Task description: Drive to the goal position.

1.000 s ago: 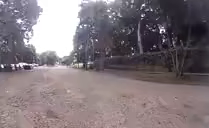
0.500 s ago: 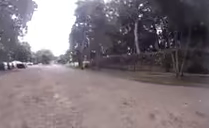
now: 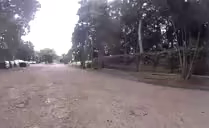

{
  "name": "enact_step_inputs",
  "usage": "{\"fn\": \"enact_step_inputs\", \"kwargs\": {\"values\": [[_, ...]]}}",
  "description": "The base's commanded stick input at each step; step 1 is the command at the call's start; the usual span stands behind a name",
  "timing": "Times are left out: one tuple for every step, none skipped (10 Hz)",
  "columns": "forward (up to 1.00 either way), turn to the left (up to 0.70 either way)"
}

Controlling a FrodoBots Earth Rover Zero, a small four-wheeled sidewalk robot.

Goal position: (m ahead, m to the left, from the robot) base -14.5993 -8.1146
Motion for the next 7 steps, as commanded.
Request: {"fn": "enact_step_inputs", "kwargs": {"values": [[0.0, 0.7], [0.0, 0.7], [0.0, 0.7], [0.0, 0.7], [0.0, 0.7], [0.0, 0.7], [0.0, 0.7]]}}
